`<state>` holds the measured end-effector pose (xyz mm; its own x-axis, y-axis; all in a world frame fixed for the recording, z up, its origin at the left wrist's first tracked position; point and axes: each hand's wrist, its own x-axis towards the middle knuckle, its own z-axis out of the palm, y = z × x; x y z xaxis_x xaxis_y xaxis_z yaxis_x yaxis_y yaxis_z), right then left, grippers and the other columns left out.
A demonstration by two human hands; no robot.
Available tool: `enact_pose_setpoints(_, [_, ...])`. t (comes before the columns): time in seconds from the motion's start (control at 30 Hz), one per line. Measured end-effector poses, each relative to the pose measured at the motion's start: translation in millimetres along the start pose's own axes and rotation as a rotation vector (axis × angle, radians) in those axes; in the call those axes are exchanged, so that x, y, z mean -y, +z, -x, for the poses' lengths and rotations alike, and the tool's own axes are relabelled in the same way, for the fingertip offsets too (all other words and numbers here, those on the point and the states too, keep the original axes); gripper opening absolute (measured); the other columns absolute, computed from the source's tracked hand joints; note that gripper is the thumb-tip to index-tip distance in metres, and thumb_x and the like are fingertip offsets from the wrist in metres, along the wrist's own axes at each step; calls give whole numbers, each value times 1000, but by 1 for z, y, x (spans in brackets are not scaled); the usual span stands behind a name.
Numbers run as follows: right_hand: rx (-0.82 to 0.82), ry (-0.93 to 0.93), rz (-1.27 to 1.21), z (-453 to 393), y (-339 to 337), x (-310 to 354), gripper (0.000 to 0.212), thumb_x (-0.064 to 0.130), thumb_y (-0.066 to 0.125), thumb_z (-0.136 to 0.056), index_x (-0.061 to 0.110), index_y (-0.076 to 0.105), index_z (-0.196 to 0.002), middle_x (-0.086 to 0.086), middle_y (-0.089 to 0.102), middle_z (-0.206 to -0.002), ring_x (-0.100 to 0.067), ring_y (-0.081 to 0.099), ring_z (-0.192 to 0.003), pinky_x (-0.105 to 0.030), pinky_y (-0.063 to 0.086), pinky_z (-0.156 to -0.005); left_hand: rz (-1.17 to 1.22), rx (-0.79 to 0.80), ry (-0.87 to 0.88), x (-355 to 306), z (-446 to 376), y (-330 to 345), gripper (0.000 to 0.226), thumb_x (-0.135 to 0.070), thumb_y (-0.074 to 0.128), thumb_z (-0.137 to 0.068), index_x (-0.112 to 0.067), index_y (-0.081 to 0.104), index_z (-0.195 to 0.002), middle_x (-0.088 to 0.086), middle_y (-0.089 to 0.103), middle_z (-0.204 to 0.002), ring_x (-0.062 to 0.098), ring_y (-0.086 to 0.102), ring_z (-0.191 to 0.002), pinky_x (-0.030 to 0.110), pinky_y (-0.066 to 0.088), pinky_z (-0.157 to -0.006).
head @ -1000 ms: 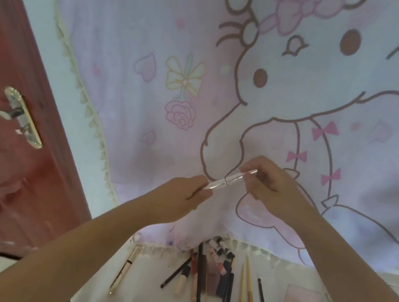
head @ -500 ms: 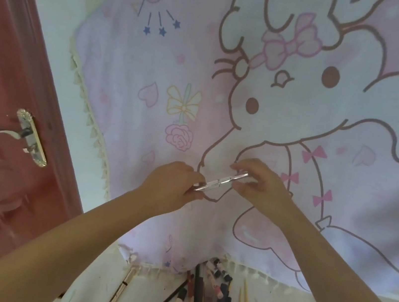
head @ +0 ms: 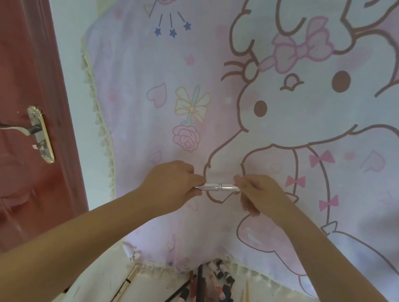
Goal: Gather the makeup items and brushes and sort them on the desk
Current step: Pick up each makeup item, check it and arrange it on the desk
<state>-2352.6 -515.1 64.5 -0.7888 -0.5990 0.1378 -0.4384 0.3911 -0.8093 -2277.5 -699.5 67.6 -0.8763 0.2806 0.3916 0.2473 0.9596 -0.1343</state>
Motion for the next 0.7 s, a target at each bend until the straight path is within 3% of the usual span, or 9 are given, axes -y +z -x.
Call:
enact_pose_setpoints(0.07, [25,-47,-71,0,-1,-3,20,8,54,-89,23,53,-76,11,58,-63,-2,54,-56,-12,46,-52,-44,-10,-8,2,-1,-3,10,-34,63,-59,-26,68,-59,-4,48,-42,11,49,-36,8,-2,-43])
enact_pose_setpoints(0.17, [104,-81,-157,-1,-2,-6,31,2,62,-82,30,51,-91,8,55,-91,-11,58,-86,-24,52,-78,-31,-10,18,4,-1,0,9,-35,63,-57,-27,68,-58,-4,47,-40,10,48,-35,6,-5,-48])
enact_pose_setpoints(0.23, [59,-59,-139,-3,-2,-6,16,11,56,-87,26,51,-85,5,58,-83,-12,60,-76,-29,52,-78,-23,-19,35,4,-1,2,9,-34,63,-57,-27,68,-59,-3,47,-41,11,48,-35,5,-4,-48])
enact_pose_setpoints(0.33, [19,-42,-74,-3,-4,-6,19,8,52,-89,20,52,-74,5,59,-62,-3,57,-52,-20,48,-61,-13,-29,60,5,-1,8,10,-35,63,-57,-26,67,-57,-2,47,-40,10,47,-34,6,-4,-48])
enact_pose_setpoints(0.4, [34,-63,-68,-3,-3,-11,26,-2,57,-85,23,52,-77,7,58,-70,-2,59,-61,-18,49,-65,-2,-41,33,7,2,16,11,-34,63,-59,-24,66,-55,-1,47,-40,11,47,-34,6,-4,-47])
enact_pose_setpoints(0.5, [127,-3,-178,-3,5,-17,47,-7,62,-78,33,50,-99,6,56,-92,-10,59,-85,-23,50,-80,83,-50,-38,6,14,31,18,-29,61,-82,-14,70,-79,3,56,-59,23,56,-55,13,12,-43])
enact_pose_setpoints(0.6, [166,121,-190,-8,23,-34,56,0,61,-82,27,39,-126,7,53,-97,-11,57,-87,-23,50,-78,65,174,-181,5,27,52,30,-35,40,-96,-15,60,-105,-4,41,-70,18,46,-76,24,30,-55])
enact_pose_setpoints(0.7, [152,268,-103,-8,53,-70,62,10,59,-86,20,27,-139,-4,56,-106,-19,57,-92,-29,48,-81,59,358,-277,0,53,89,33,-35,33,-98,-13,55,-110,2,54,-93,20,55,-95,25,37,-71])
